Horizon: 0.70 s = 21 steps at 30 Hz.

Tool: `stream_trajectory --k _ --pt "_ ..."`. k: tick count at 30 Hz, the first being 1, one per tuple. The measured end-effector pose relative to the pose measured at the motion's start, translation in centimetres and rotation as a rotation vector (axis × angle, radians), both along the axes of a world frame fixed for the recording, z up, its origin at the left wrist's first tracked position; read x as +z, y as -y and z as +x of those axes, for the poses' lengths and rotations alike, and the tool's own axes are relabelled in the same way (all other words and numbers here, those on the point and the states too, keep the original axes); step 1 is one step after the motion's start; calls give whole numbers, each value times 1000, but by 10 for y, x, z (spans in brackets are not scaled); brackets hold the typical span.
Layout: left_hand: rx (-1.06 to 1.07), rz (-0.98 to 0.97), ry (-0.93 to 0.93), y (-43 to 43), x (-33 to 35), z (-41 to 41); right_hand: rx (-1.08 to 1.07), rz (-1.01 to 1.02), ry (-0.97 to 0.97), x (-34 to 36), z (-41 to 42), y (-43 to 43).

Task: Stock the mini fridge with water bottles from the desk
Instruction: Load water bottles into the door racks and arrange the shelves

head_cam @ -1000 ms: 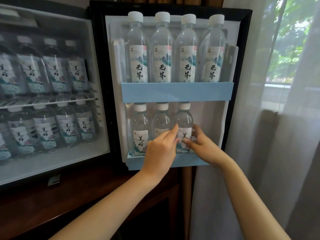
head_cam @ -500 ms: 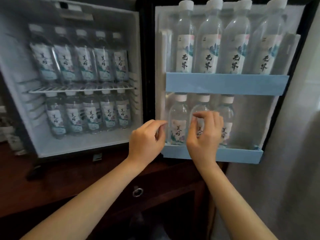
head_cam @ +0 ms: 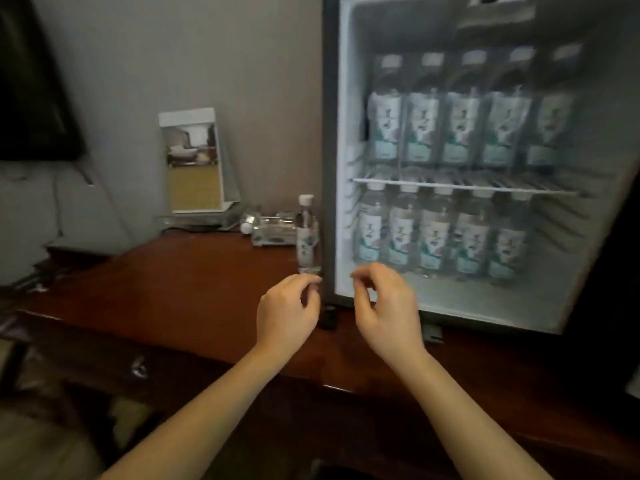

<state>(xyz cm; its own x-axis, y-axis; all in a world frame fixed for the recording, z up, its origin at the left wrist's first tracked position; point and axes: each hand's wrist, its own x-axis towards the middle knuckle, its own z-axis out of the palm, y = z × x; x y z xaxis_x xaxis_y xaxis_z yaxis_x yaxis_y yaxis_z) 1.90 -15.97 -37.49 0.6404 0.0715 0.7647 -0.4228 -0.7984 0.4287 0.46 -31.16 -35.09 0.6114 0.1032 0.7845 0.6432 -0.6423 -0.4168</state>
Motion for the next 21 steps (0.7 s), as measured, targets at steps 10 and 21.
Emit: stream_trajectory --k 10,21 --pt "241 71 -535 -137 -3 129 64 -251 -636 -17 154 -154" --pt "51 475 -619 -142 -22 338 -187 -562 -733 -39 264 -191"
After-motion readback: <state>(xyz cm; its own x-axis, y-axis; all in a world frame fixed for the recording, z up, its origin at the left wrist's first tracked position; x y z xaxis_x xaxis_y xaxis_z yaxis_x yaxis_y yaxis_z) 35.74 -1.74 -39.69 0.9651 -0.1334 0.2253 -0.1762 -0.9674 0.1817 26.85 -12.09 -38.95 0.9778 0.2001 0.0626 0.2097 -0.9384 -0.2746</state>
